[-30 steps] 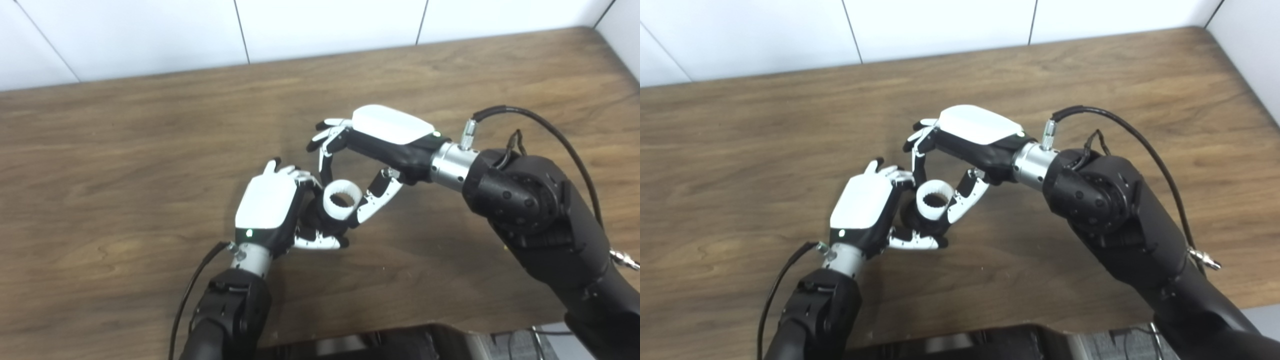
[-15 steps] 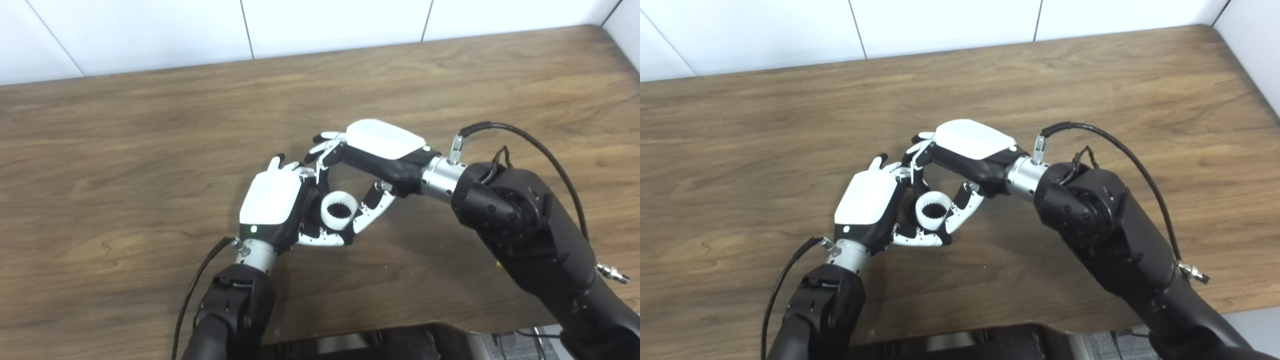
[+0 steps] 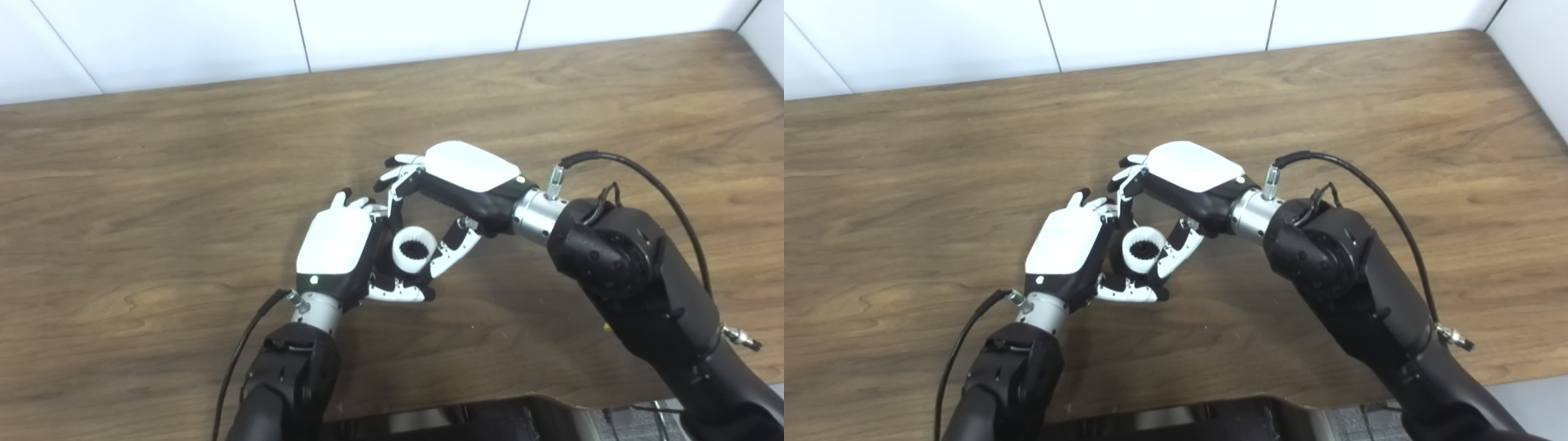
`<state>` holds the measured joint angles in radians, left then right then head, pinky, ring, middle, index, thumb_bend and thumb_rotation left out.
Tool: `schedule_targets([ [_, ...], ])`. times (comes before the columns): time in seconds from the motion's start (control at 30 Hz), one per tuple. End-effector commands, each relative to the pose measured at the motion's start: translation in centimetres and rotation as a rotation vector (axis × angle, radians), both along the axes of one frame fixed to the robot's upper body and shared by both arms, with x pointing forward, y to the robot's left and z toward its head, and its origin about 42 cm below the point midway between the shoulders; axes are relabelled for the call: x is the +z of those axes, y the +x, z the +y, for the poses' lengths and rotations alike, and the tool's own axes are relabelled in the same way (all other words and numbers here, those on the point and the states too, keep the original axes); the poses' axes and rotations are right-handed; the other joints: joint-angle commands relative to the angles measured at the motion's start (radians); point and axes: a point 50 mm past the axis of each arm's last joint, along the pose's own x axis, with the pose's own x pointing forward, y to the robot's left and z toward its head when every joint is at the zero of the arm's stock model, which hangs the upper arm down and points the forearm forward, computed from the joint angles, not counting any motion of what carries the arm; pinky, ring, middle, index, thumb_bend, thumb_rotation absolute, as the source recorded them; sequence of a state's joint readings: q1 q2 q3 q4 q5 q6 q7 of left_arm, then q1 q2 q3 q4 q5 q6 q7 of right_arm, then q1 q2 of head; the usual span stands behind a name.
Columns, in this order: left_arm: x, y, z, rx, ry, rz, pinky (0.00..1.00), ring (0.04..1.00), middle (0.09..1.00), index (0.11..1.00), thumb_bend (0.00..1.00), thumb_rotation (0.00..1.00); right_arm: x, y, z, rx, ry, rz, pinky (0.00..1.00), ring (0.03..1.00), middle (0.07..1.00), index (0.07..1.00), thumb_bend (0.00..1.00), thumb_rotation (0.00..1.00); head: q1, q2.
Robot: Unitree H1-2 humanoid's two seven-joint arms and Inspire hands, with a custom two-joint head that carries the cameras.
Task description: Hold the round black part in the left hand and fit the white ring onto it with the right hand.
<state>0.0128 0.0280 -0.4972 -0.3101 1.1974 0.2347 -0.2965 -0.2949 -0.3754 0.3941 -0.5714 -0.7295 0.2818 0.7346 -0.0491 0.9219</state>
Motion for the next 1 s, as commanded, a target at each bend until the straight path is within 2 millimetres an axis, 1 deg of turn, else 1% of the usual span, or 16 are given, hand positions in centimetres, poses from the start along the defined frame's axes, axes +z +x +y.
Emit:
schedule_targets([
  [0.0, 0.1, -0.1, -0.4, -0.026, 0.004, 0.019, 1.0, 0.884, 0.777, 0.481, 0.52, 0.05, 1.4, 0.5, 0.2, 0.008, 0.019, -0.079, 0.87, 0.94, 0.831, 0.484, 0.52, 0.13, -0.001, 0.0],
  [0.37, 0.2, -0.2, -0.4, -0.025, 0.008, 0.016, 1.0, 0.884, 0.776, 0.481, 0.53, 0.05, 1.2, 0.9, 0.1, -0.003, 0.013, -0.083, 0.86, 0.936, 0.836, 0.484, 0.52, 0.13, -0.007, 0.006],
  [0.57, 0.3, -0.2, -0.4, -0.023, 0.011, 0.015, 1.0, 0.882, 0.776, 0.481, 0.53, 0.05, 0.7, 0.7, 0.0, -0.002, 0.013, -0.065, 0.84, 0.928, 0.833, 0.483, 0.52, 0.13, -0.007, 0.006],
  [0.97, 0.4, -0.1, -0.5, -0.025, 0.009, 0.009, 1.0, 0.883, 0.772, 0.48, 0.53, 0.05, 0.0, 0.7, -0.2, -0.004, 0.011, -0.053, 0.83, 0.924, 0.837, 0.484, 0.52, 0.13, -0.009, 0.011],
])
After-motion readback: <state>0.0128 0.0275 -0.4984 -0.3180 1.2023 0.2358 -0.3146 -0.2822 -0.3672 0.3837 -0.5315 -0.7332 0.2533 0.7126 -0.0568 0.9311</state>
